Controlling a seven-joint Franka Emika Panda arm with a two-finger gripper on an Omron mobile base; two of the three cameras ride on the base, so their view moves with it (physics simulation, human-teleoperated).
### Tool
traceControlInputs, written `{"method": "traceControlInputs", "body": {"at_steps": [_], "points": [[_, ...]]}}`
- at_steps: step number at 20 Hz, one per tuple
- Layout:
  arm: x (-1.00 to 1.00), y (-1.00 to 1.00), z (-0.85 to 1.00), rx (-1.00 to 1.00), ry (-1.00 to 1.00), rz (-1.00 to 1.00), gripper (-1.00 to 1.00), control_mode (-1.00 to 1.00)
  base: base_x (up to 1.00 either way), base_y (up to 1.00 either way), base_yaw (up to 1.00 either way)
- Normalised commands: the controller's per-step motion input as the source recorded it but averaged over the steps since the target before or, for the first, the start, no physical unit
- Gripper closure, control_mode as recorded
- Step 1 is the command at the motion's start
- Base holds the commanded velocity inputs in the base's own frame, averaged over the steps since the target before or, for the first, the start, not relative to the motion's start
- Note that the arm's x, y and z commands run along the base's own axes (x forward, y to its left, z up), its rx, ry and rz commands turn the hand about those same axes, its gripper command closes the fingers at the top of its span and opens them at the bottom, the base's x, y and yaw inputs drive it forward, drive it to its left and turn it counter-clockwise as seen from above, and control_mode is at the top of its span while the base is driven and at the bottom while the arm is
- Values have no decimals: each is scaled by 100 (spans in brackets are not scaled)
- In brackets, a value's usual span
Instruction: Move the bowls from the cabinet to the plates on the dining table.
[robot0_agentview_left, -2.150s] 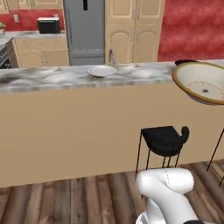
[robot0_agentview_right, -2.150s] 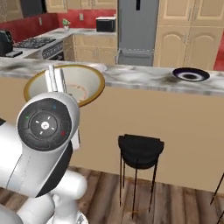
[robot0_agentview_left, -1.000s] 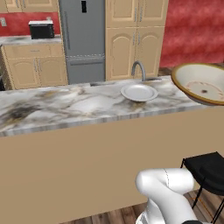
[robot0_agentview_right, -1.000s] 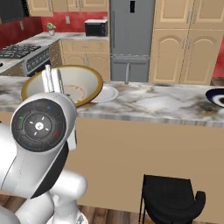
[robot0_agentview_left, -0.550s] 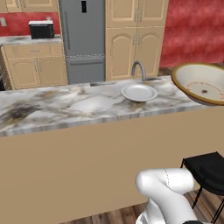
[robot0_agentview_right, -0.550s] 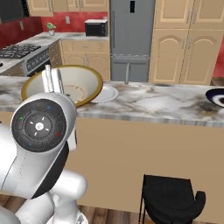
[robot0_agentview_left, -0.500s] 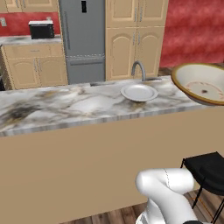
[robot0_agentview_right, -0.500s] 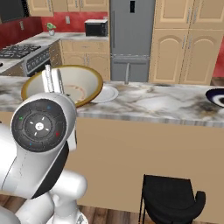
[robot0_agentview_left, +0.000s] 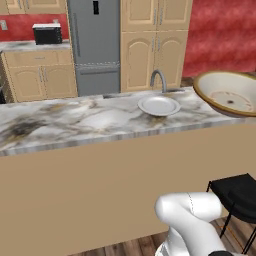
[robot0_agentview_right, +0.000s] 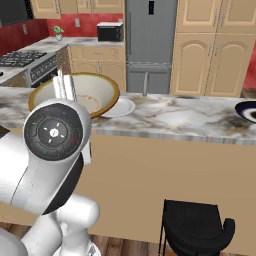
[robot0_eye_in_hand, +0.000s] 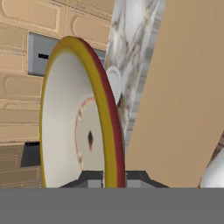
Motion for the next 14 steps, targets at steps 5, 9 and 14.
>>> {"method": "traceControlInputs", "body": {"at_steps": [5,9,14], "points": [[87,-7,0,0,11,0,100,-100,0,0,0],[88,0,0,0,14,0,100,-100,0,0,0],[76,1,0,0,10,2,100,-100,0,0,0]]}}
